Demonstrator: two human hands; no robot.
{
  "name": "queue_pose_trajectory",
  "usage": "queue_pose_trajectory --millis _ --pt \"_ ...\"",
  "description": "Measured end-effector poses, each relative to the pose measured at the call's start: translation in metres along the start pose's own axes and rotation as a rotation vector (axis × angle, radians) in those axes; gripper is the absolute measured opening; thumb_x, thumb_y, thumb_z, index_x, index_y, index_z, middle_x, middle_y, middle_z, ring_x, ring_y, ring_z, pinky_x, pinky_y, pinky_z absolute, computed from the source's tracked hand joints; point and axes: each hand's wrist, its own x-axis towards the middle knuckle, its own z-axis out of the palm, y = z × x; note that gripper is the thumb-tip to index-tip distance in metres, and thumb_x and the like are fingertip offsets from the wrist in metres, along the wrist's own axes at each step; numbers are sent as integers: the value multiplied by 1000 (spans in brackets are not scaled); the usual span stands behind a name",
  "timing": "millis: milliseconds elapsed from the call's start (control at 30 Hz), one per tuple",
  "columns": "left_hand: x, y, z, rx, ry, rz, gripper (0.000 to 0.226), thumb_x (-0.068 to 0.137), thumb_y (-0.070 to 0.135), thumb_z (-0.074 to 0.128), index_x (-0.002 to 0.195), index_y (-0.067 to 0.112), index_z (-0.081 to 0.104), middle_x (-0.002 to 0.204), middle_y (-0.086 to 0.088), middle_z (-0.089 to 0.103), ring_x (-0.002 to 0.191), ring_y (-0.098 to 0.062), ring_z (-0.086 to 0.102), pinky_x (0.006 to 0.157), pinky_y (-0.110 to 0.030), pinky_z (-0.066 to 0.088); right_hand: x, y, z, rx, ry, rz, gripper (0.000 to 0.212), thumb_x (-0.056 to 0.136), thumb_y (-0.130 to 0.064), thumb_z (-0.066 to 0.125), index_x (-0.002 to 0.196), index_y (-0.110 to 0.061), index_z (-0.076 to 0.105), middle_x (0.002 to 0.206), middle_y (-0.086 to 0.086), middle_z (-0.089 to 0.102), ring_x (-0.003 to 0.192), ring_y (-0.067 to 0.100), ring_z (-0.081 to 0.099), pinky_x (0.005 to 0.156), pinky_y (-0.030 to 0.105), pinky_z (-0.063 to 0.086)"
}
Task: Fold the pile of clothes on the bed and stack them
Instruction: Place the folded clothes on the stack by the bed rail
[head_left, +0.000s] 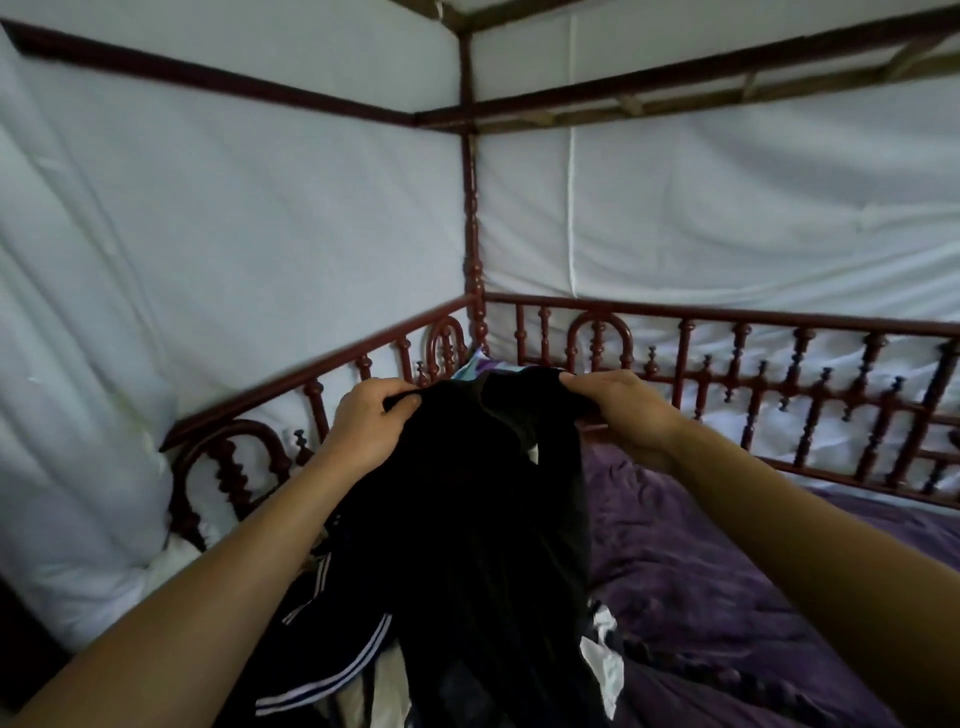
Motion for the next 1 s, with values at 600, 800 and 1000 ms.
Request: queue_pose_trajectory --millis 600,800,1000 --pt "49 0 -3 -607 1 -248 26 87 4 47 71 14 64 63 -5 60 62 -19 58 53 -27 43 -7 6 18 -419 19 25 20 89 -10 63 74 -8 75 63 5 58 56 15 47 54 23 38" --pt "54 30 -20 -368 -275 198 31 85 -1 59 68 24 67 64 10 67 62 -1 63 57 -12 44 -12 5 38 -466 6 -79 38 80 -25 77 115 -26 64 109 -4 68 100 5 64 84 20 53" --pt "58 41 -41 -333 -361 288 28 82 1 64 70 26 70 72 4 73 69 -7 69 63 -19 51 8 25 113 -499 -149 -134 30 87 -8 69 113 6 65 114 22 67 109 29 63 99 39 49"
